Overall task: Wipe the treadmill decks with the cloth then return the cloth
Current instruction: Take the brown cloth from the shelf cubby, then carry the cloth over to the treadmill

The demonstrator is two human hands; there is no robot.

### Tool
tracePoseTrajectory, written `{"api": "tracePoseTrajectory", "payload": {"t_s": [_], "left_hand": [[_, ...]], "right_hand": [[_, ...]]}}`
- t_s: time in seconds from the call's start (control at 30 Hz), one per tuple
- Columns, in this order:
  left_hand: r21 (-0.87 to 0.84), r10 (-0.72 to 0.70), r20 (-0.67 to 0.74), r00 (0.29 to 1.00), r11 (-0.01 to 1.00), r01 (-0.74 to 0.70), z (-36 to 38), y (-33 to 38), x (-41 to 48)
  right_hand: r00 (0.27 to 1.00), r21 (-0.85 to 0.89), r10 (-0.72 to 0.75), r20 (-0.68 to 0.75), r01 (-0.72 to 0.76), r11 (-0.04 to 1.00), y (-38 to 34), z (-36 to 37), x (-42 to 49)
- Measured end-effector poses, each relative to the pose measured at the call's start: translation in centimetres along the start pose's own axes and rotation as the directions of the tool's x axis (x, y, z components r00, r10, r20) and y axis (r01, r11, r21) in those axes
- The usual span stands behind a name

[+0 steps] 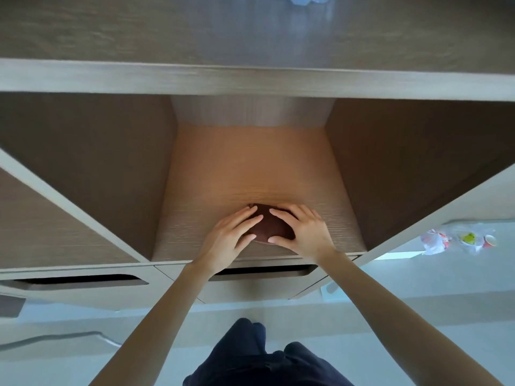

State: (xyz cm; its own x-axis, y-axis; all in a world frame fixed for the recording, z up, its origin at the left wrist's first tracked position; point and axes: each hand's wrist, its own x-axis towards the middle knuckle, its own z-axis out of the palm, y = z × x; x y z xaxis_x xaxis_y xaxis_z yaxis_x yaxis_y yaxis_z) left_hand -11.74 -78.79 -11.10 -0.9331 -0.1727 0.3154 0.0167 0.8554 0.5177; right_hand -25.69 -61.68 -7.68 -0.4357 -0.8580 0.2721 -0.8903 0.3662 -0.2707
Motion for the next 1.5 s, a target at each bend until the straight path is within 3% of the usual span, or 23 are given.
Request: {"api": "tracePoseTrajectory", "payload": {"t_s": [0.17, 0.33, 0.6, 0.83, 0.97, 1.07, 1.2, 1.37, 1.5], "left_hand": [[-0.080, -0.014, -0.038, 0.999, 0.997, 0.011, 0.1, 0.3, 0.2], [-0.109, -0.074, -0.081, 0.994, 0.992, 0.065, 0.3, 1.0, 0.2], [-0.184, -0.035, -0.021, 0.999, 0.982, 0.030, 0.1, 1.2, 0.3], [-0.326, 0.134, 0.047, 0.990, 0.939, -0.112, 1.3, 5.0, 1.7], [-0.406, 0.226, 0.104, 0.969, 0.899, -0.166, 2.7, 9.1, 3.4], [-0.420, 0.347, 0.217, 0.913, 0.877, -0.233, 3.9, 12.7, 4.4], [-0.349, 0.513, 0.296, 0.806, 0.843, -0.409, 6.1, 18.1, 4.9], [-0.207, 0.655, 0.386, 0.650, 0.748, -0.631, 9.2, 25.7, 4.0], [-0.175, 0.749, 0.405, 0.524, 0.626, -0.760, 12.2, 32.8, 2.2]], "right_hand": [[0.994, 0.028, 0.076, -0.078, -0.074, 0.997, -0.3, 0.7, -0.6], [0.994, 0.032, 0.099, -0.044, -0.097, 0.995, -0.4, 1.1, 0.4], [0.968, 0.110, 0.100, -0.230, -0.076, 0.991, -0.6, 1.5, -1.1], [0.930, 0.296, 0.269, -0.250, -0.191, 0.936, 0.0, -2.6, -7.1], [0.868, 0.317, 0.408, -0.284, -0.317, 0.894, 0.3, -5.7, -11.0], [0.820, 0.238, 0.473, -0.322, -0.413, 0.879, 0.7, -7.8, -15.1], [0.685, 0.204, 0.634, -0.360, -0.605, 0.770, 0.6, -10.3, -22.2], [0.422, 0.232, 0.801, -0.425, -0.804, 0.547, -1.1, -13.9, -33.6], [0.204, 0.308, 0.856, -0.475, -0.873, 0.379, -3.6, -16.6, -42.3]]}}
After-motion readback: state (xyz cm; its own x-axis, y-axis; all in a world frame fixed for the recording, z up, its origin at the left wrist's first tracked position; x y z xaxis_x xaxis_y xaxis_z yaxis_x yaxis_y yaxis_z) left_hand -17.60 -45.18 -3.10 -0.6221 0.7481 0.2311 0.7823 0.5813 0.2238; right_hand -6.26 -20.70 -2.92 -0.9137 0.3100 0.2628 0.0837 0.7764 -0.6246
